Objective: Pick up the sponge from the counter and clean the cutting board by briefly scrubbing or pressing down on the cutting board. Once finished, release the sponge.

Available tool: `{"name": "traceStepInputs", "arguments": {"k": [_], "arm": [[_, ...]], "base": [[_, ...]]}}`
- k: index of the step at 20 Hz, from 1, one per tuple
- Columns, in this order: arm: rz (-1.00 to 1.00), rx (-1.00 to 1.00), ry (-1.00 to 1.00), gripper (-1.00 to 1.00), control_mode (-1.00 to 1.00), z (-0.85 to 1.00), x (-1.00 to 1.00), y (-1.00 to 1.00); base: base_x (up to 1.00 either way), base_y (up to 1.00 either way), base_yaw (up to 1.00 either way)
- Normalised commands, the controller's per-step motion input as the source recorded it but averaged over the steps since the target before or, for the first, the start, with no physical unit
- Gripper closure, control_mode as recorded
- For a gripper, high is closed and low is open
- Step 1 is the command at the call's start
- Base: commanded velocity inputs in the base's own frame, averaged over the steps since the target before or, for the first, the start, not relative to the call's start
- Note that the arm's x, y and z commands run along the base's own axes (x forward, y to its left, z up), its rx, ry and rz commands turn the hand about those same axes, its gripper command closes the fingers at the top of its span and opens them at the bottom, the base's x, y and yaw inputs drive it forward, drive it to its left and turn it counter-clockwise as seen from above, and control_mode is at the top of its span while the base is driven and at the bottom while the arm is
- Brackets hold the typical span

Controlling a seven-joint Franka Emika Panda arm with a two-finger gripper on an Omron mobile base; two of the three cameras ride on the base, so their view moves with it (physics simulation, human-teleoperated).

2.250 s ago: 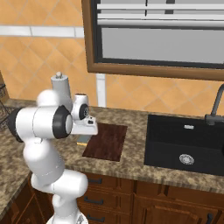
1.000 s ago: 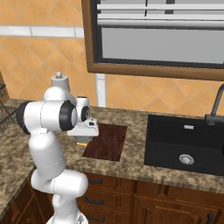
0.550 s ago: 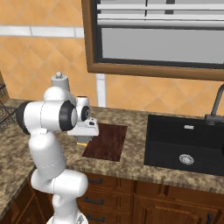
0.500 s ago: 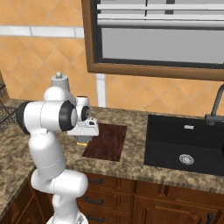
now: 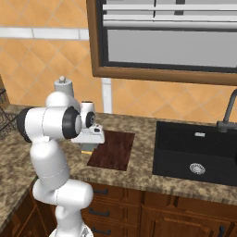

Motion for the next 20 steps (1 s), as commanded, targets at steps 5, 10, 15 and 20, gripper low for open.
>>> {"name": "traceStepInputs", "arguments": {"k": [5, 10, 15, 20], "arm": [[0.0, 0.0, 0.0, -1.0, -1.0, 0.0, 0.0, 0.16], [-0.01, 0.0, 0.0, -1.0, -1.0, -0.02, 0.0, 0.03], [-0.01, 0.0, 0.0, -1.0, -1.0, -0.03, 0.0, 0.0], [-0.01, 0.0, 0.0, 1.0, -1.0, 0.0, 0.0, 0.0]], "base": [[0.0, 0.0, 0.0], [0.0, 0.0, 0.0], [0.0, 0.0, 0.0], [0.0, 0.0, 0.0]]}}
